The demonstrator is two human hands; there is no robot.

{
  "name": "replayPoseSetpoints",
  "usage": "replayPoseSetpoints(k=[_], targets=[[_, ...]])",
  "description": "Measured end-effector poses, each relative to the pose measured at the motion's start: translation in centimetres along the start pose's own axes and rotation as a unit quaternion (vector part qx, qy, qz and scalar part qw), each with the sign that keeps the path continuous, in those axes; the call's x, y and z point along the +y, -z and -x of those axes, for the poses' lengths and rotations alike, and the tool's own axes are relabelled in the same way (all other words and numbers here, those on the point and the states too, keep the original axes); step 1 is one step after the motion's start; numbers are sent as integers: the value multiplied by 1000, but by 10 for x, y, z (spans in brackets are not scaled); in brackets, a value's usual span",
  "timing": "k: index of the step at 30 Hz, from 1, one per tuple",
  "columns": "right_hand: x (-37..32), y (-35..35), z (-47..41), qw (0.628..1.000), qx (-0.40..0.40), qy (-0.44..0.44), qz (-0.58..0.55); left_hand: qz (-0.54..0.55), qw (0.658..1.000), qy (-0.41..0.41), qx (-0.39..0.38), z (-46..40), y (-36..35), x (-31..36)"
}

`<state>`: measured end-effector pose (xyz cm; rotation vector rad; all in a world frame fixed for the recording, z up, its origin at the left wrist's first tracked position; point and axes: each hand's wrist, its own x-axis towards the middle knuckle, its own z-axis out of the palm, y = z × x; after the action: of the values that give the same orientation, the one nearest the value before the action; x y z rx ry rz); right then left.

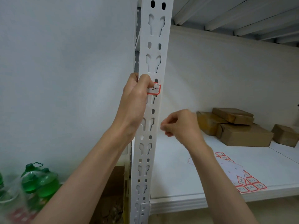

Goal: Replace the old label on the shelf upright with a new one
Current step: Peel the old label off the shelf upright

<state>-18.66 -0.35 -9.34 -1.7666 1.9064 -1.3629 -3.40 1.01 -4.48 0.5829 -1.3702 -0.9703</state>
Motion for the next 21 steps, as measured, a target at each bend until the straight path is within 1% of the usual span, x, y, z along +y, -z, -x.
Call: replayPoseSetpoints(k=[5,10,16,19,21], targets=[[28,-13,-7,994,-42,-36,96,10,1000,7,-6,0,0,0],[45,-20,-15,985,-42,-86,140,19,1000,17,1,0,-1,1],[39,-11,-15,978,-19,-113,173,19,1000,15,2,0,-1,1],[38,-7,-11,983,5,-81,167,18,1000,10,3,-1,-1,0],[33,-4,-8,991,30,-16,132,18,1000,4,2,-1,0,0]])
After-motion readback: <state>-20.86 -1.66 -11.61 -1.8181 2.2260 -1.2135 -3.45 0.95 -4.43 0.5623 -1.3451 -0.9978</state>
